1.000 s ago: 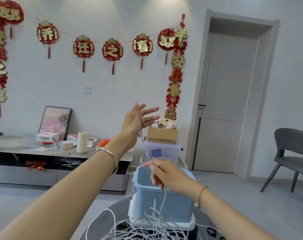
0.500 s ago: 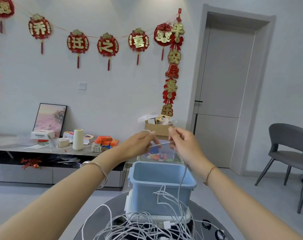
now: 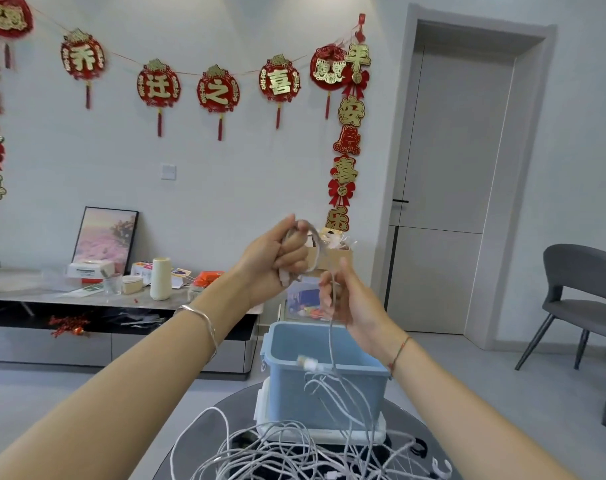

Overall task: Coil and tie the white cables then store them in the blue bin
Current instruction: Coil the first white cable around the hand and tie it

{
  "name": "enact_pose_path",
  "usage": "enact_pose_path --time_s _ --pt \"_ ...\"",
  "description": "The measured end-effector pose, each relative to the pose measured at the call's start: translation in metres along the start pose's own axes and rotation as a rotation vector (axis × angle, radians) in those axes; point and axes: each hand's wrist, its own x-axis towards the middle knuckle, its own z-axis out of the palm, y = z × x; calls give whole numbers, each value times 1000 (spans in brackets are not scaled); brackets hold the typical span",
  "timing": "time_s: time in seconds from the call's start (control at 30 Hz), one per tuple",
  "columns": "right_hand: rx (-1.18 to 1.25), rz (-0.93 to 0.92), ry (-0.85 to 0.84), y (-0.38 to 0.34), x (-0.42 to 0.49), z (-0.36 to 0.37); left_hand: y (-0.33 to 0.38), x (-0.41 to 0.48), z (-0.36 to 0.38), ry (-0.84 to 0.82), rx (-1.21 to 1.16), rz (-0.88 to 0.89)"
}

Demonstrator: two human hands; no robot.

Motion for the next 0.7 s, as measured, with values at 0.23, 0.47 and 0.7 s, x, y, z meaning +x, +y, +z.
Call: enact_pose_path --time_s 0.23,0.47,0.7 --pt "-444 63 -180 29 -14 4 6 22 -4 230 7 275" --pt "-643 -54 -207 18 -20 13 -7 28 -9 307 653 393" --pt "-801 -242 -83 -8 -22 14 -23 12 -27 241 1352 291"
